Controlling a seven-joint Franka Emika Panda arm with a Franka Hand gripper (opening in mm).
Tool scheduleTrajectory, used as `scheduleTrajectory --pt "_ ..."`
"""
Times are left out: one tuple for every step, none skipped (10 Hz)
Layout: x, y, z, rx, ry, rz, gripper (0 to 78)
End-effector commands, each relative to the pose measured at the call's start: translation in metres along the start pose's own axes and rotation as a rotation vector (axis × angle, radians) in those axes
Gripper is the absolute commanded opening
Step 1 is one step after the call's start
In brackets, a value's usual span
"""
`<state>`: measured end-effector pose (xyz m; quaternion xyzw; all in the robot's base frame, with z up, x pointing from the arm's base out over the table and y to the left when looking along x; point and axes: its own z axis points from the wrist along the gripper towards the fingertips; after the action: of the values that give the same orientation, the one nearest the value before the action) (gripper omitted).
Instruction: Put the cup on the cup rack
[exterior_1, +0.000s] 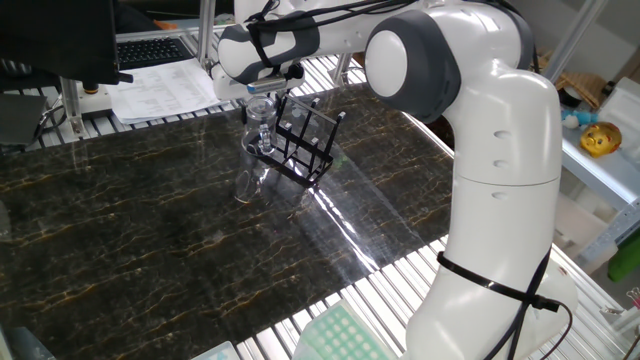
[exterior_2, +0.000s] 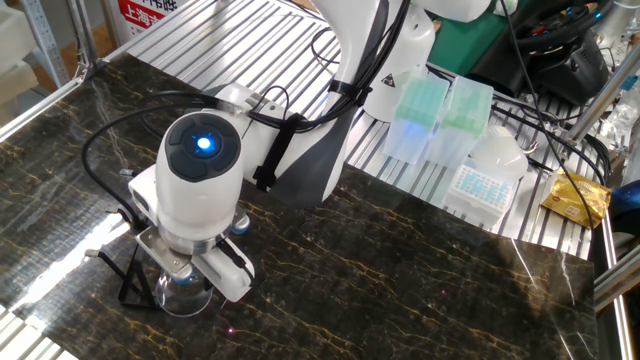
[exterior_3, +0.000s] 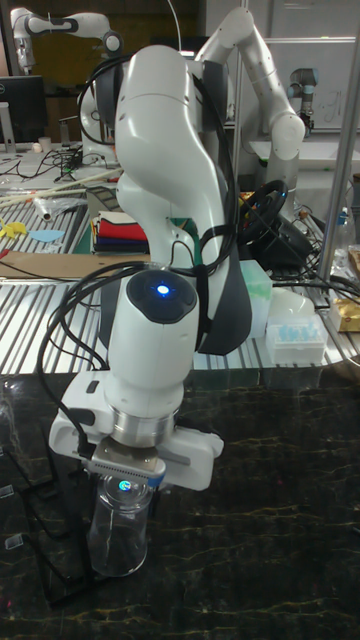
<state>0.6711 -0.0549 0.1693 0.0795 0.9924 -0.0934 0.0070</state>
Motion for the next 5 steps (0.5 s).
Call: scheduleTrajectory --pt "-0.0013 -0.0005 -0.0022 -0.001 -0.008 0.007 1.2" --pt "-0.0013 -0.0005 -0.0022 -0.001 -0.009 0.008 1.2" --pt "-0.0013 -0.0005 -0.0022 -0.001 -0.009 0.008 77.4" --pt "-0.0013 -0.0005 -0.0022 -0.001 -0.009 0.008 77.4" --pt "-0.0013 -0.0005 -0.0022 -0.001 -0.009 0.008 77.4"
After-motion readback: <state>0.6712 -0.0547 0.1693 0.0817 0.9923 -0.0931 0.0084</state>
